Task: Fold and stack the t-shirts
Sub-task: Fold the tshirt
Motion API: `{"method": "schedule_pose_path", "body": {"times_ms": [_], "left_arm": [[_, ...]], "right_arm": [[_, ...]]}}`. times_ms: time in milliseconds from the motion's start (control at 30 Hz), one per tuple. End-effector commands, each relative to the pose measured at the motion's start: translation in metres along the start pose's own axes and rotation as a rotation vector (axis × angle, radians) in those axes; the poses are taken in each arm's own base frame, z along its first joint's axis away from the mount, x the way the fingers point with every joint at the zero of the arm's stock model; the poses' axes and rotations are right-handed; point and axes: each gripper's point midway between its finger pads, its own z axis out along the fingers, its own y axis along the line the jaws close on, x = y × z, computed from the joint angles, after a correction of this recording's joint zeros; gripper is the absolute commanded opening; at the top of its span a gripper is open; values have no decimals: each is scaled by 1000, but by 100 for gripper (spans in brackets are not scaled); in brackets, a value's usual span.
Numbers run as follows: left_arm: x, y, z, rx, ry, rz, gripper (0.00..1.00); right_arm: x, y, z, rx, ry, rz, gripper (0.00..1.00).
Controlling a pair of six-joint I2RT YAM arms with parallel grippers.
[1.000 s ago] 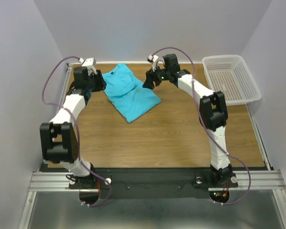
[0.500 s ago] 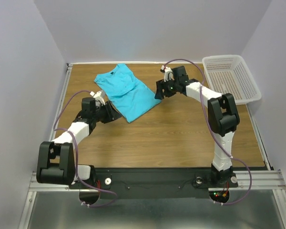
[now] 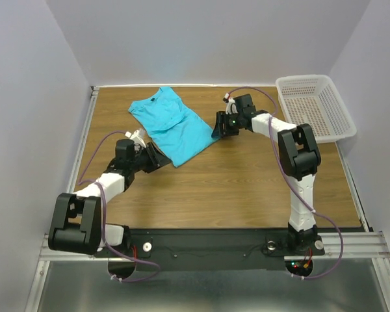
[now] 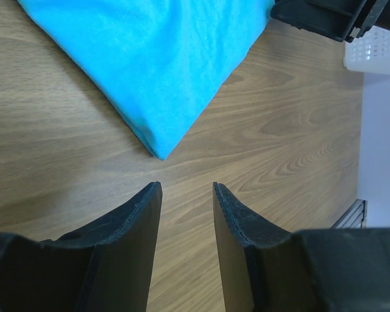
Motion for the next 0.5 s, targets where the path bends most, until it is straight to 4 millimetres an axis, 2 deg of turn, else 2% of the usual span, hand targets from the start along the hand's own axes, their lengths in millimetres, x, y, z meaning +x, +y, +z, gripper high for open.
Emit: {"method": "schedule_pose_path", "body": {"times_ms": [0, 200, 300, 333, 467], "left_arm": [[-9, -15, 10, 50, -32, -2, 48], [5, -12, 30, 18, 19, -60, 49], [13, -13, 38, 5, 42, -72, 49], [14, -13, 40, -1, 45, -74, 49], [18, -2, 46, -49, 47, -104, 49]], "right_arm": [[-13, 10, 0, -41, -19, 22, 61], [6, 8, 5, -46, 23, 51, 55], [10, 6, 5, -55, 33, 60, 49], [9, 7, 5, -60, 32, 66, 44], [8, 8, 5, -75, 35, 73, 37]]}}
